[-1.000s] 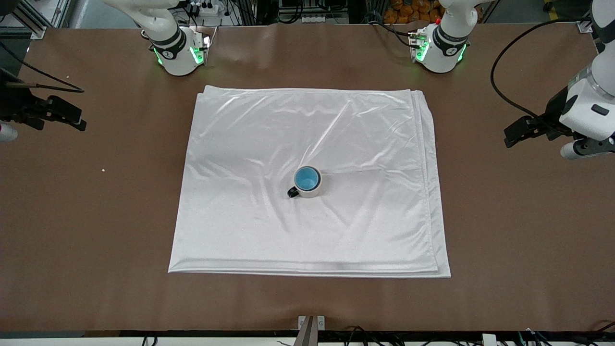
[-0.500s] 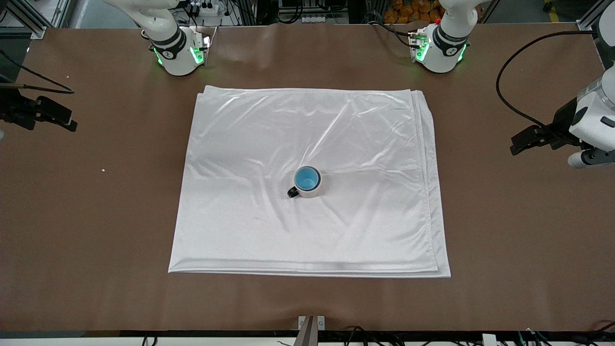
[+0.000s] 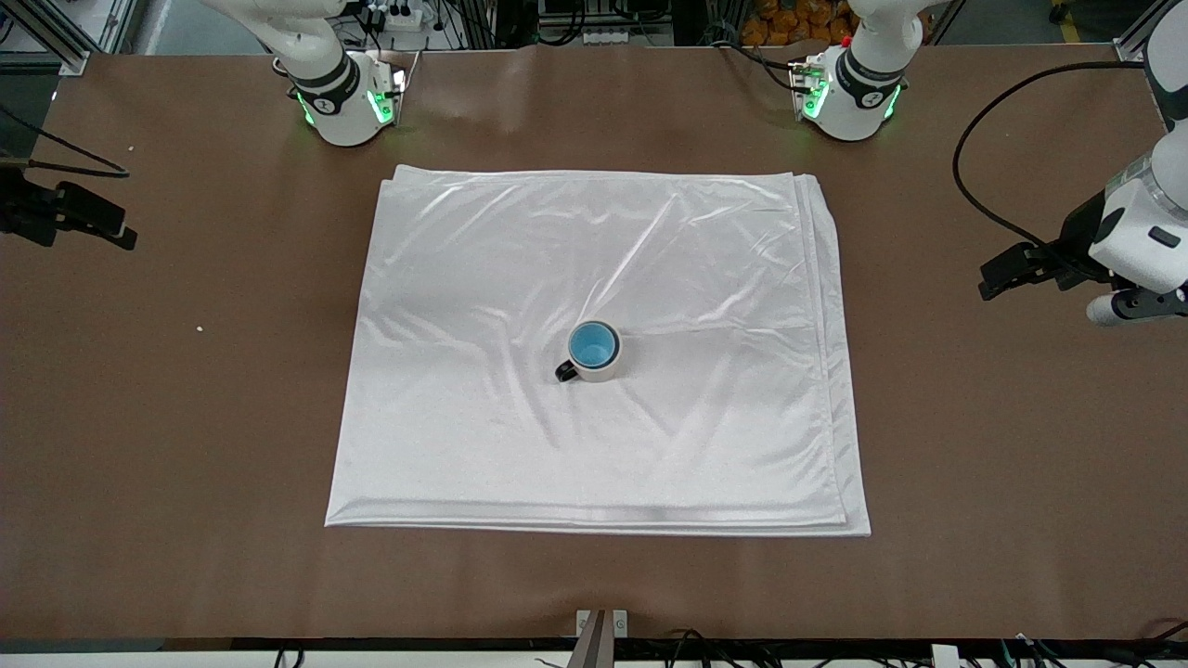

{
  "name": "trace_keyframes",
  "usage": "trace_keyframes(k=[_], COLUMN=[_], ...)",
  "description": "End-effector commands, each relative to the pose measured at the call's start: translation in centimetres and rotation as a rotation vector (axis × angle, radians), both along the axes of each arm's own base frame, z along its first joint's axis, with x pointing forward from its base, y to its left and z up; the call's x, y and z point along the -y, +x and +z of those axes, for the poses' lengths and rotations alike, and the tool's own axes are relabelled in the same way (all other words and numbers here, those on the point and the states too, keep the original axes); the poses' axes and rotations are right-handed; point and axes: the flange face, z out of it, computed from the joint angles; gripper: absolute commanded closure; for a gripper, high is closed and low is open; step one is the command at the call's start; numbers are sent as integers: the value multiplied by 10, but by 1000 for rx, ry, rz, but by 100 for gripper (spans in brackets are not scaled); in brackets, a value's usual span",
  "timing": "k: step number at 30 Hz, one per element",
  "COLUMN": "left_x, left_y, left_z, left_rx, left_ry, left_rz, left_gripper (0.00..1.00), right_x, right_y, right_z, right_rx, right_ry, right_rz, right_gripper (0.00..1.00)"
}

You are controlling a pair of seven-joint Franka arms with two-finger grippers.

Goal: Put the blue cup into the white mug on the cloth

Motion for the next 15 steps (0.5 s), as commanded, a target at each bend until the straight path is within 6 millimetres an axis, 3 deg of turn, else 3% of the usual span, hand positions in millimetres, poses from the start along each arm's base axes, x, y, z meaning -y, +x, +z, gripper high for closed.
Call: trace_keyframes(k=[1,15], left_x=[1,9], left_y=[-7,-8], left_z=[6,11], left_rx=[19,33], left_ry=[-2,8], left_rz=[-17,-30], left_gripper=[0,0], right_x=[5,4], right_y=[-9,-5], right_z=[6,7], right_rx=[9,29], right_ry=[19,20], right_rz=[8,10], right_gripper=[0,0])
